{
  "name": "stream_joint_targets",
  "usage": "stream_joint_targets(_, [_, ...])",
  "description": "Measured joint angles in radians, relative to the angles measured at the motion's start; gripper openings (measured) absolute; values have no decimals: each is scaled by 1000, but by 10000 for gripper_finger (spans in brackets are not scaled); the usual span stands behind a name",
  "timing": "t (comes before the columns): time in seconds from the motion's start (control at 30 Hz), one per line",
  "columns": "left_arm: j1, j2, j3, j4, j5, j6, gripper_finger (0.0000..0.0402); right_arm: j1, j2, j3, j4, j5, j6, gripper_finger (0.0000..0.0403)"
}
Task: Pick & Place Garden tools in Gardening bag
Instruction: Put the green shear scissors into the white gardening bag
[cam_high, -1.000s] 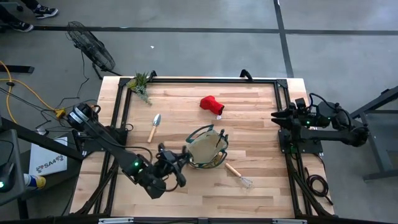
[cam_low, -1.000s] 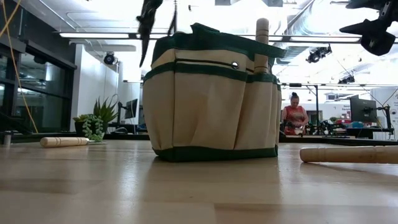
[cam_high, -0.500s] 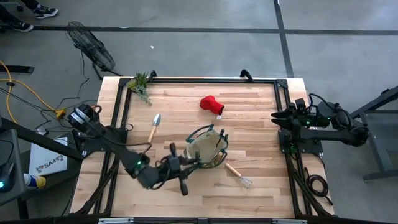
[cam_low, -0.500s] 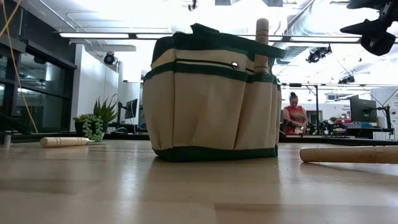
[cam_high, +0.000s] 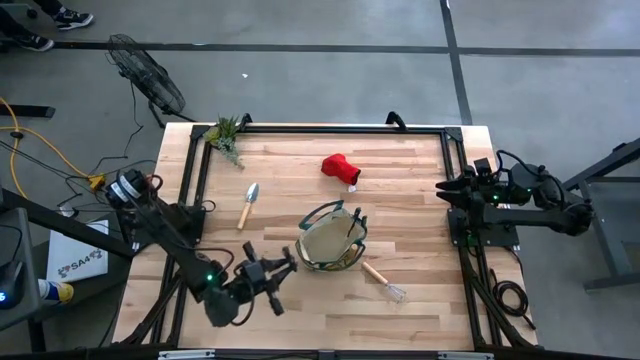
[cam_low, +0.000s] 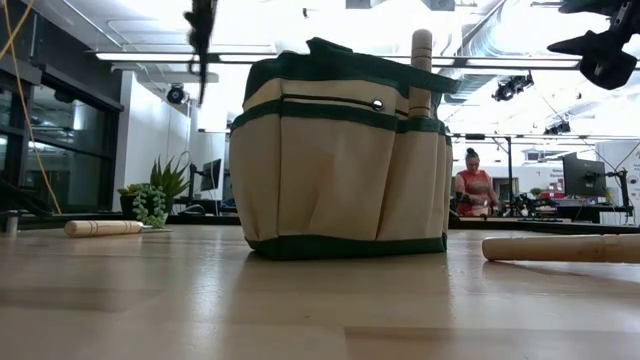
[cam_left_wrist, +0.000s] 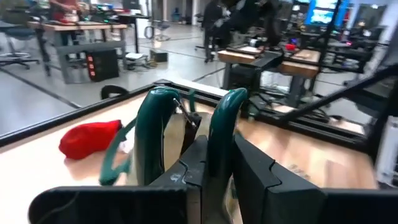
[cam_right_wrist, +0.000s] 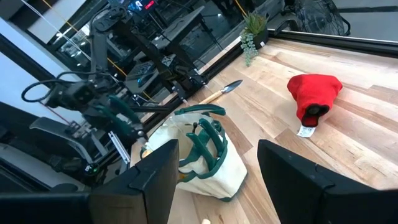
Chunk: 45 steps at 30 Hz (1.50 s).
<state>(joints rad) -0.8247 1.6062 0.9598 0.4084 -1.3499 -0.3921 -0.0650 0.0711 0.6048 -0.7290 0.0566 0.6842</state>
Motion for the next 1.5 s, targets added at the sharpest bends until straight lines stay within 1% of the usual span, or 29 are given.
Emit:
stream_joint_targets(0.13, [40,0,-7,14,15,53,43,0,0,0,0,0,2,210])
stream_joint_targets(0.17, [53,0,-7,13,37,55,43,0,0,0,0,0,4,210])
stream_joint_targets(0.3, [118,0,-7,14,183,58,43,0,0,0,0,0,9,210])
stream_joint_targets(0.37, [149,0,-7,44,223,102,43,0,0,0,0,0,11,210])
stream_joint_targets(0.5, [178,0,-8,172,249,234,43,0,0,0,-1,0,11,210])
stream_joint_targets(0.57, [177,0,-8,187,259,257,43,0,0,0,-1,0,11,210])
stream_joint_targets(0.73, [177,0,-8,222,248,263,43,0,0,0,-1,0,11,210])
stream_joint_targets(0.83, [177,-1,-8,258,235,306,43,0,0,0,-1,0,11,210])
stream_joint_targets(1.0, [177,-2,-8,235,232,306,43,0,0,0,-1,0,6,210])
stream_joint_targets(1.17, [177,-2,-7,101,231,171,43,0,0,0,-1,0,5,210])
stream_joint_targets(1.23, [166,-2,-7,77,210,127,43,0,0,0,-1,0,5,210])
stream_joint_targets(1.37, [153,-2,-7,42,125,117,43,0,0,0,-1,15,4,210])
stream_joint_targets(1.5, [156,-2,-7,37,108,118,43,0,0,0,-1,40,3,210])
